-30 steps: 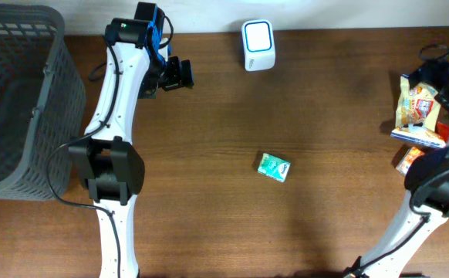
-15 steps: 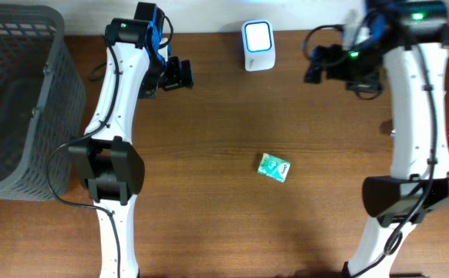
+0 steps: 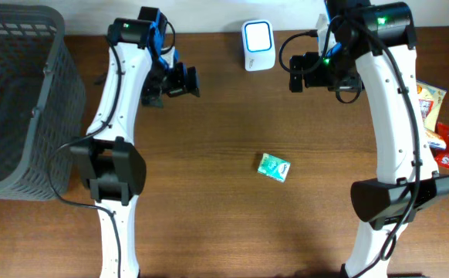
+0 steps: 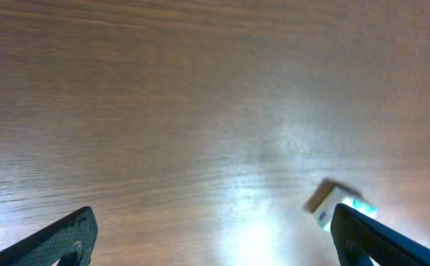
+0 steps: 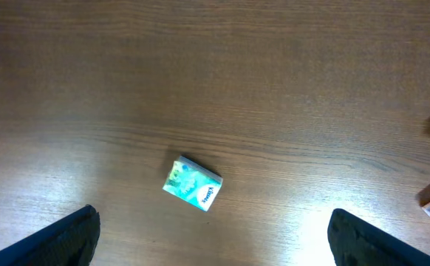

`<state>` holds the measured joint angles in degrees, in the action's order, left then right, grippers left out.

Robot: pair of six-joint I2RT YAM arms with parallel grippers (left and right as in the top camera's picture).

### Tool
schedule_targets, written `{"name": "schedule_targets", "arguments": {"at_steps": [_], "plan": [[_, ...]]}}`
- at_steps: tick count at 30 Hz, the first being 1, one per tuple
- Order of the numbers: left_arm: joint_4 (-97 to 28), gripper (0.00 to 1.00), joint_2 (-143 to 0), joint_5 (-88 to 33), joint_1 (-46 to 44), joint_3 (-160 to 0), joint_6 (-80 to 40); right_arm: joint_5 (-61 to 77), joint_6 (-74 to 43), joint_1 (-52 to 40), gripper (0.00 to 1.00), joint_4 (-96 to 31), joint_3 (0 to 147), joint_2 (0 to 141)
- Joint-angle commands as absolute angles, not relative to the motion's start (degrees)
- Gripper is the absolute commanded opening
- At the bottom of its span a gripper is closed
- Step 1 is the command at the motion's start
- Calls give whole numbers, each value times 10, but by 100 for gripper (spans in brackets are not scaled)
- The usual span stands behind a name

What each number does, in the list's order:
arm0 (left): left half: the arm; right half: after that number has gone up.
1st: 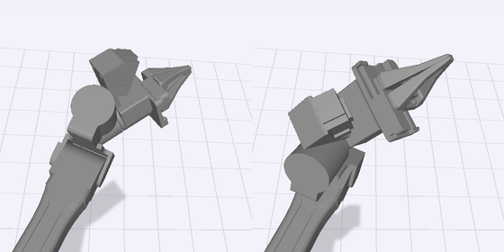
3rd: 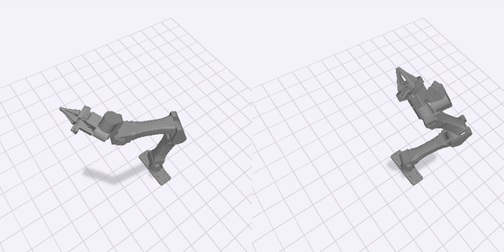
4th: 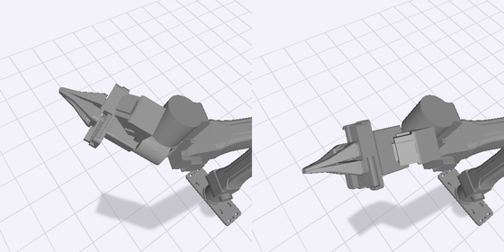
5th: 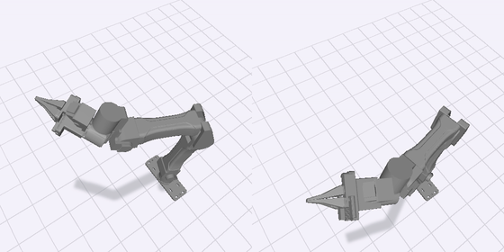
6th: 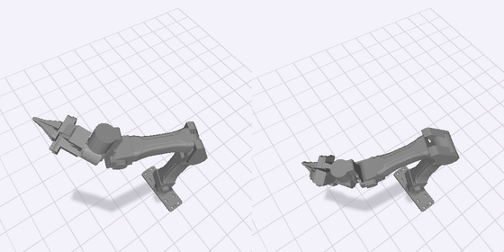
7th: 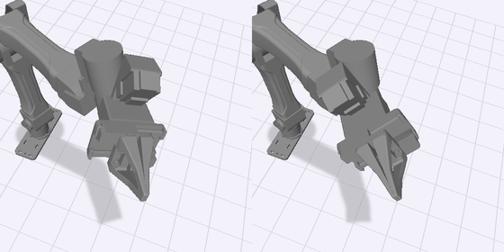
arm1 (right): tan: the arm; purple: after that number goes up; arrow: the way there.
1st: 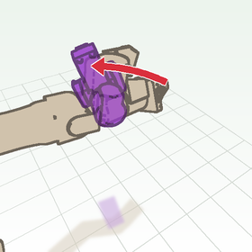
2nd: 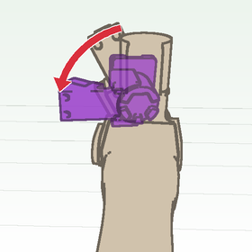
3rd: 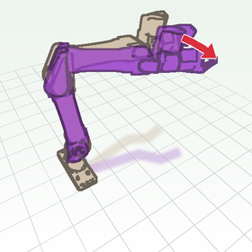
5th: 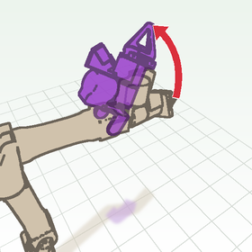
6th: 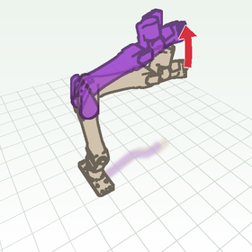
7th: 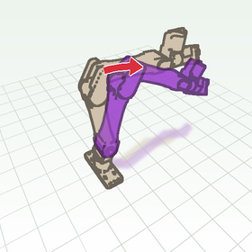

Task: Scan the item barcode
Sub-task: 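Reach the left gripper down and grasp the green tissue pack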

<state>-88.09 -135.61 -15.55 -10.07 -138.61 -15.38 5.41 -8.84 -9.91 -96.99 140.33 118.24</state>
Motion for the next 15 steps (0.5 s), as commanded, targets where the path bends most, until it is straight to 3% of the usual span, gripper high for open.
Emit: {"name": "schedule_targets", "arguments": {"at_steps": [1,7,15], "plan": [[-888,100,-1350,-178,-147,-1388,-93,58,-90,-105,99,-973,1401,1183],[-877,100,-1350,-148,-226,-1388,-93,58,-90,-105,98,-973,1401,1183],[-875,99,-1350,-115,-268,-1388,-93,58,-90,-105,98,-973,1401,1183]]}}
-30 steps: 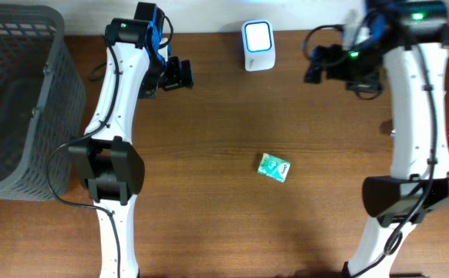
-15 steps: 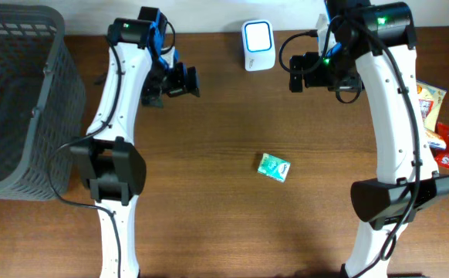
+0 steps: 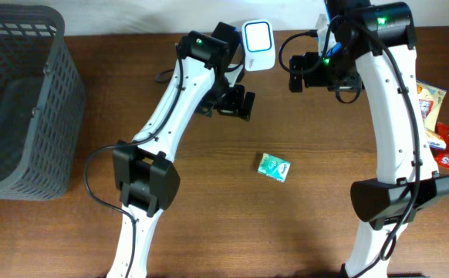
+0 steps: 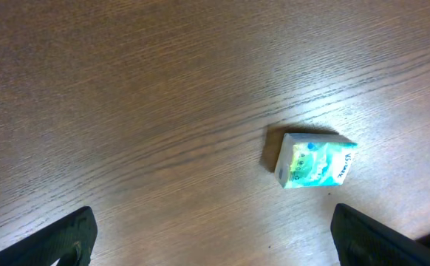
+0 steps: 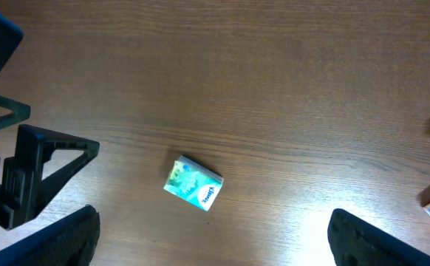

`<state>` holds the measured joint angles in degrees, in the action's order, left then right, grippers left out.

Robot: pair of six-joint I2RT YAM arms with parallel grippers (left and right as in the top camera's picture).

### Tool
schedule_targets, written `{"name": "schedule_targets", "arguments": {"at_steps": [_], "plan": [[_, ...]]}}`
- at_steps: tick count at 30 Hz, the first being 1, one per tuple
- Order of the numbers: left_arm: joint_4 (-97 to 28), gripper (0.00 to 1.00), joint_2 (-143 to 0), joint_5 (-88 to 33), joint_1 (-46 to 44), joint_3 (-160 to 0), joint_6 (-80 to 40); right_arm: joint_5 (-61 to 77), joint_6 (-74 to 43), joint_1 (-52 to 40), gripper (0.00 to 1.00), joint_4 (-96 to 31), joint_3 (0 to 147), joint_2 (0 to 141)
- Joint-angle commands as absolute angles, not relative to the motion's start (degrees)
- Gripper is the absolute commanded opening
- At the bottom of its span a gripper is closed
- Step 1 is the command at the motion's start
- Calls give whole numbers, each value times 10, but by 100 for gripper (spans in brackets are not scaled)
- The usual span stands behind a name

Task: Scan the item barcode
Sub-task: 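Reach the left gripper down and grasp the green tissue pack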

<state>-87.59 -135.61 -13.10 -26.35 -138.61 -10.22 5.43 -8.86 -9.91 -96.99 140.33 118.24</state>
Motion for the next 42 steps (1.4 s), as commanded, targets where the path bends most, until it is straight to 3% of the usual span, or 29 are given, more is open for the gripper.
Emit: {"name": "schedule_targets", "arguments": {"at_steps": [1,17,22,30,33,42], "plan": [[-875,99,-1350,-116,-269,-1388,-93,58,-90,-105,98,-973,1401,1183],[-914,99,-1350,-92,-269,-1388,-93,57,-90,-105,98,-970,1401,1183],[-922,99,-1350,-114,-272,-1388,-93,54,-90,-105,98,-896,1401,1183],[-896,96,-1350,-116,-326,-1388,-93,20,-90,-100,98,-874,1401,1183],[-896,93,-1350,-116,-343,-1388,-93,-27,-109,-62,98,-886,1401,1183],[-902,93,-1351,-121,-351,-1382,-93,49,-116,146,98,-959,1401,1184]]}}
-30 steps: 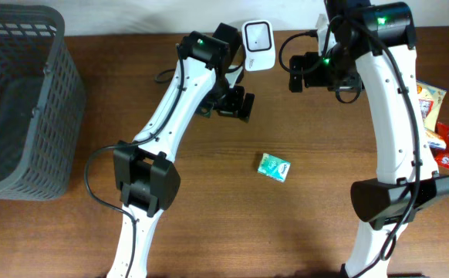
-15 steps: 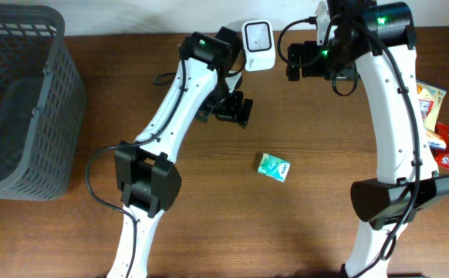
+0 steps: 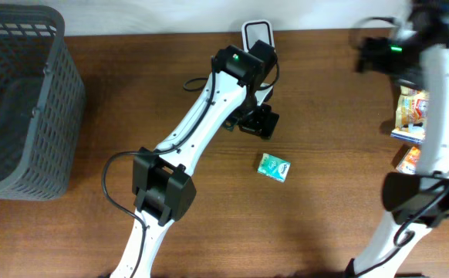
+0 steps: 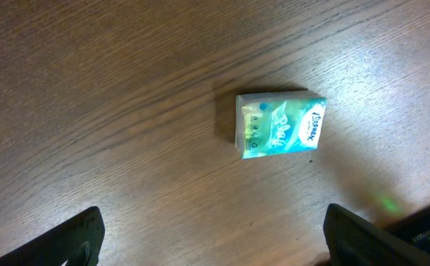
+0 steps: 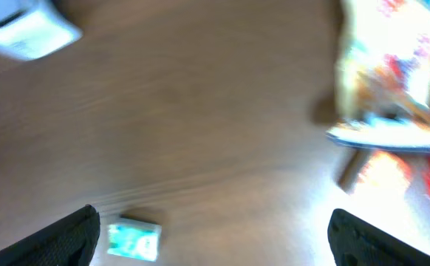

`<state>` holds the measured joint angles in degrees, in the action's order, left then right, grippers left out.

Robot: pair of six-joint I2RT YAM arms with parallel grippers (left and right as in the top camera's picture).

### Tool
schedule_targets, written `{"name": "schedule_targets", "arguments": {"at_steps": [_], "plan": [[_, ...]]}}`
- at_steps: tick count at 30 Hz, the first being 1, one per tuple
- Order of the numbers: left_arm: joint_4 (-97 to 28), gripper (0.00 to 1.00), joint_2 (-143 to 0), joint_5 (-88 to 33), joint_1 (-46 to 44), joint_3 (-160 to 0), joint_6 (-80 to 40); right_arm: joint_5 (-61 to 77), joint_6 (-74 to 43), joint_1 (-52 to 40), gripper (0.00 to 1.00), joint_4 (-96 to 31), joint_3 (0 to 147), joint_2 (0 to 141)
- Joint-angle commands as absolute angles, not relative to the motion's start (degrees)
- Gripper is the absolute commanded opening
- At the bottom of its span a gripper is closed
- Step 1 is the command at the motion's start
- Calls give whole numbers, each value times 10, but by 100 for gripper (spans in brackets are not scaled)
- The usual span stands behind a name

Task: Scan the item barcode
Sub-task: 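Reach the left gripper down and grasp the green tissue pack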

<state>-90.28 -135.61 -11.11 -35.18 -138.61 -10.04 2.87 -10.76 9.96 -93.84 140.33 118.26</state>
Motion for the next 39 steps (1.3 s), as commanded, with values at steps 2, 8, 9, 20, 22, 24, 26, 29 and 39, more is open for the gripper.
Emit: {"name": "schedule_targets", "arguments": {"at_steps": [2,8,9,20,22,24,26,29,39], "plan": [[-896,93,-1351,-140,-356,-1363,-93,50,-116,176,98,-971,1401,1184],[-812,84,-1351,-194,-389,-1228,-93,64,-116,210,98,-973,1401,1184],[-793,77,-1351,-210,-394,-1203,-93,65,-116,210,98,-973,1401,1184],[-697,56,-1351,-242,-402,-1125,-93,71,-116,205,98,-973,1401,1184],[-685,53,-1351,-227,-402,-1119,-94,71,-116,205,98,-973,1401,1184],[-677,49,-1351,-215,-402,-1115,-94,71,-116,206,98,-973,1401,1184],[-668,44,-1351,-206,-402,-1110,-94,71,-116,206,98,-973,1401,1184],[-650,26,-1351,-185,-402,-1107,-94,71,-116,206,98,-973,1401,1184],[-590,0,-1351,-81,-402,-1107,-93,71,-116,206,98,-973,1401,1184]]}}
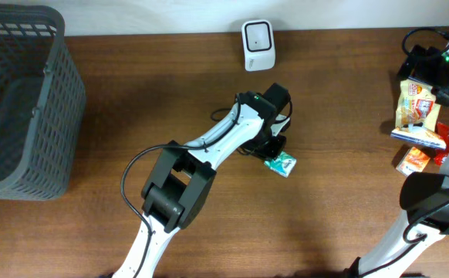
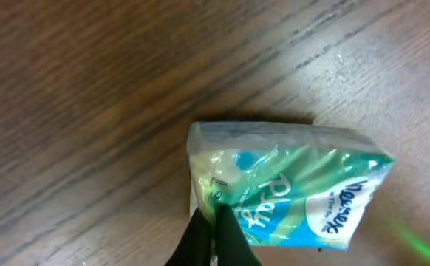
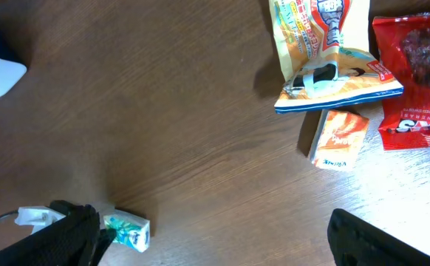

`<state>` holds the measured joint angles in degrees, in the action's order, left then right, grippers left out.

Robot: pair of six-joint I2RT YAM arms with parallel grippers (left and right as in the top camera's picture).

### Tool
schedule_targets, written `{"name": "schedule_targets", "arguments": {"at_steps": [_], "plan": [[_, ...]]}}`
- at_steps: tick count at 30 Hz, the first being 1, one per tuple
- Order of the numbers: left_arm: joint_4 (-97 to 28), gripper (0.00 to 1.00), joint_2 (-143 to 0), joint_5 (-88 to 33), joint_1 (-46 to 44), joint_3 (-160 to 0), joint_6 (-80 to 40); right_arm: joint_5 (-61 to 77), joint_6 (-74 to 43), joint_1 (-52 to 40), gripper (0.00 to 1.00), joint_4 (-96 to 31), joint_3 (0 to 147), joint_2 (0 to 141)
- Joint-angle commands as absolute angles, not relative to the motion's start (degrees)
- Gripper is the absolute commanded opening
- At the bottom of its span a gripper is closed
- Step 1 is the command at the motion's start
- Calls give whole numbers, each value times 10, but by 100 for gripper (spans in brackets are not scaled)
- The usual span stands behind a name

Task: Scan the item barcode
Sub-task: 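Reach the left gripper down and grasp the green tissue pack, then carry the green pack toward the scanner and release it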

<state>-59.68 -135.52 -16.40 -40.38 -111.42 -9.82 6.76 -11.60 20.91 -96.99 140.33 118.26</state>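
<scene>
The item is a small green and blue tissue pack [image 1: 282,163] lying on the brown table, right of centre. My left gripper [image 1: 271,149] is down at its left end. In the left wrist view the two black fingers [image 2: 215,238] are pressed together on the wrapper edge of the pack [image 2: 296,193]. The white barcode scanner [image 1: 256,35] stands at the back middle, well apart from the pack. My right gripper [image 3: 211,225] is open and empty, high over the table's right side, and sees the pack [image 3: 130,230] far below.
A dark grey mesh basket [image 1: 16,100] stands at the left edge. Snack packs lie at the right edge: a yellow-orange bag [image 3: 329,44], a red bag [image 3: 414,74] and a small orange packet [image 3: 340,139]. The left arm [image 1: 209,143] stretches across the middle.
My left gripper was open above the tissue pack and is now down at it, shut on its wrapper edge. The right arm has moved further right, over the snack packs.
The left gripper was open at the back left and the right one open near the scanner. Then the left gripper stood near the scanner with the pack in its view. Later it hovered over the pack while the right arm was at the far right. Now it pinches the pack.
</scene>
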Motion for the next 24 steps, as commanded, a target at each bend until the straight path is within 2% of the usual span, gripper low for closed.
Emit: {"name": "schedule_targets", "arguments": {"at_steps": [1,6,11,17,20,24], "plan": [[-594,0,-1350,-43,-402,-1109,-93,71,-116,206,98,-973,1401,1184],[-657,0,-1349,176,-399,-1160,-93,71,-116,206,98,-973,1401,1184],[-690,0,-1348,338,-399,-1233,-88,71,-116,206,98,-973,1401,1184],[-663,0,-1349,345,-399,-1250,74,71,-116,206,98,-973,1401,1184],[-657,0,-1349,334,-399,-1250,87,71,-116,206,98,-973,1401,1184],[-636,0,-1350,202,-398,-1247,87,71,-116,206,98,-973,1401,1184]]}}
